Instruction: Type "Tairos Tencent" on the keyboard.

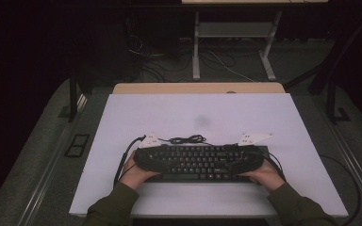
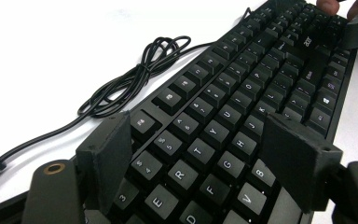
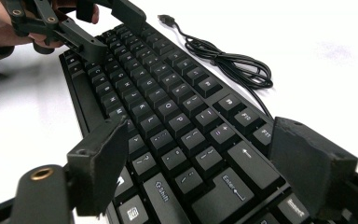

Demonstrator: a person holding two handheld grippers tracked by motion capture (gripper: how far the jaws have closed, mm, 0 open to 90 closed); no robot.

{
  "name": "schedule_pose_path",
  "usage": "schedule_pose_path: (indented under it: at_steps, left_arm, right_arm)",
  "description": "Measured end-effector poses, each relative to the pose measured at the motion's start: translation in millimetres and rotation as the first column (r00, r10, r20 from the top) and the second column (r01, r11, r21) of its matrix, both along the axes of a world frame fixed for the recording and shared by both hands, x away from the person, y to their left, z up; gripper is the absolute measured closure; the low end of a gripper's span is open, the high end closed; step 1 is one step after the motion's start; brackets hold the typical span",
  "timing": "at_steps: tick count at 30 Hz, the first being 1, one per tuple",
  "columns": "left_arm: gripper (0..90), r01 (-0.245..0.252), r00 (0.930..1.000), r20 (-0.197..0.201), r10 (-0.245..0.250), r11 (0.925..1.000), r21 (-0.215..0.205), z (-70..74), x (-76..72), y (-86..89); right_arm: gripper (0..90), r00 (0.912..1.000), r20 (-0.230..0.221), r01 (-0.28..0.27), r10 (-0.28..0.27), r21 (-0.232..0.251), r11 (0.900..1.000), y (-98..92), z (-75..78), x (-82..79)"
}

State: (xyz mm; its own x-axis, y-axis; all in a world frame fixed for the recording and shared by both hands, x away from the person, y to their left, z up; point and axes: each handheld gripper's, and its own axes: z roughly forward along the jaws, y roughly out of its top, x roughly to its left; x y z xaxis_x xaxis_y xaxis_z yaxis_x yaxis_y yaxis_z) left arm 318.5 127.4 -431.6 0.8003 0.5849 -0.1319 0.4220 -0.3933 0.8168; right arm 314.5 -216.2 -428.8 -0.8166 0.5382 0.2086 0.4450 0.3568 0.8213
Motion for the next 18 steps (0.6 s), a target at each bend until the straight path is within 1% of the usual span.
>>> schedule_pose_path:
  at_steps: [4, 7, 11, 18]
  left_arm:
    - [24.4, -0.008, 1.0000, 0.000, 0.008, 1.0000, 0.003, -0.5, -1.6, 4.2]
    - [24.8, -0.020, 0.9998, -0.003, 0.020, 0.9998, 0.004, -1.0, -2.9, 7.8]
    - [26.0, -0.037, 0.9993, 0.002, 0.037, 0.9993, -0.003, -1.5, -4.8, 12.6]
    - [29.9, -0.061, 0.9982, 0.004, 0.061, 0.9982, 0.001, -2.6, -7.8, 20.4]
  right_arm:
    - [18.4, 0.9999, 0.009, -0.011, 0.011, 0.001, 1.000, 2.9, 0.3, 2.2]
    - [18.4, 0.9999, 0.004, -0.014, 0.014, 0.006, 1.000, 6.0, 0.5, 3.7]
    - [18.3, 0.9996, 0.011, -0.025, 0.025, 0.004, 1.000, 9.5, 0.7, 6.2]
    - [18.3, 0.9993, 0.004, -0.038, 0.038, 0.013, 0.999, 16.2, 0.5, 8.9]
